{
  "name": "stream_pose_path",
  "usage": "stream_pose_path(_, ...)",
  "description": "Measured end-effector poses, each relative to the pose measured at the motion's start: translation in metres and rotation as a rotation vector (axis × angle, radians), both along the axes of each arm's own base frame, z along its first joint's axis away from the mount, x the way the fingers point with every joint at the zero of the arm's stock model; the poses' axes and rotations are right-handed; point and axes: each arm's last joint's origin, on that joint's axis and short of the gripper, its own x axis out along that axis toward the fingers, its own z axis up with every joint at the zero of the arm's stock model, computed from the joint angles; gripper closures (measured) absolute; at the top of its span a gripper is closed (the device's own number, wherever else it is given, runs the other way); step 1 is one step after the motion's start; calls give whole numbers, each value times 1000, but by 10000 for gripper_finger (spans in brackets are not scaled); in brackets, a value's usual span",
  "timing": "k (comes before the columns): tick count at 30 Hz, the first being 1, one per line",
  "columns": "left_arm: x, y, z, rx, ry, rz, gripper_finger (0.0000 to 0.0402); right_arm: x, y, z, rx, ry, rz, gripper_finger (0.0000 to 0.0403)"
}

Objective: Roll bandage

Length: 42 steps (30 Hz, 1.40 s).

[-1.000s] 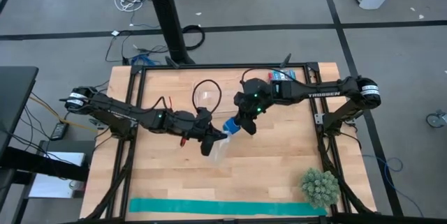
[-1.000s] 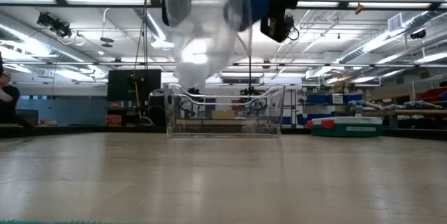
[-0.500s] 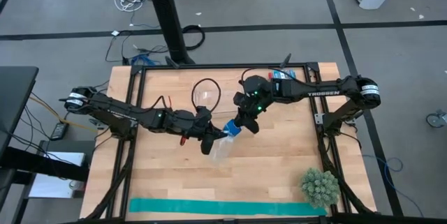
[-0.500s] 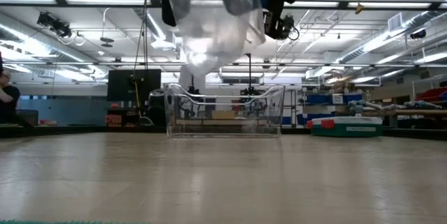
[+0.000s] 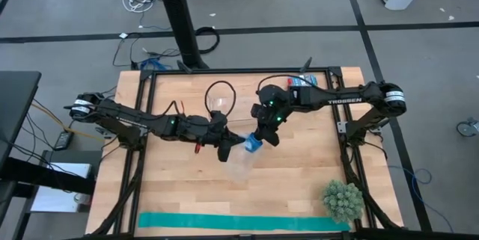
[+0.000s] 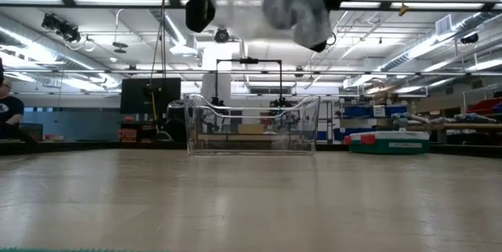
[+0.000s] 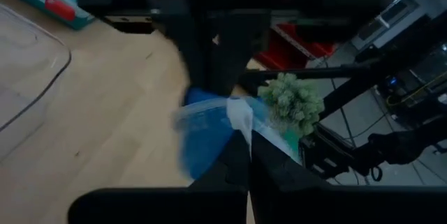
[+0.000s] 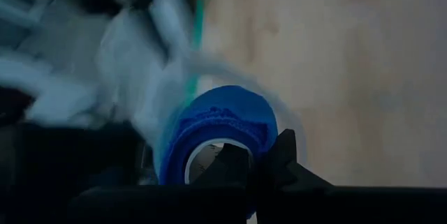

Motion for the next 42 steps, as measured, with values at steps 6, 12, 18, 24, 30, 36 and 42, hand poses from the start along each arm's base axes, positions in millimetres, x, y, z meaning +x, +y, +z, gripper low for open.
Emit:
stream_pose_path(6, 0, 1, -1, 22, 5, 16, 400, -1, 3, 1, 8, -33, 84, 403)
stream_pose_path(12, 0, 2, 1, 33, -9, 38, 400, 3, 7, 9, 7, -138, 132, 403)
stream_pose_path(18, 0, 3, 1, 37, -14, 59, 400, 6, 14, 20, -68, -270, 163, 403)
stream_pose_path(24, 1, 4, 1, 38, -15, 78, 400, 8, 24, 23, -197, -331, 151, 403)
stream_pose_path(30, 2, 9, 4, 36, -49, 103, 400, -1, 30, 38, -318, -273, 169, 403)
stream_pose_path(36, 18, 15, -3, 73, -120, 117, 400, -11, 30, 55, -363, -198, 233, 403)
stream_pose_path(42, 40, 17, -19, 54, -204, 125, 400, -27, 28, 59, -335, 0, 261, 403)
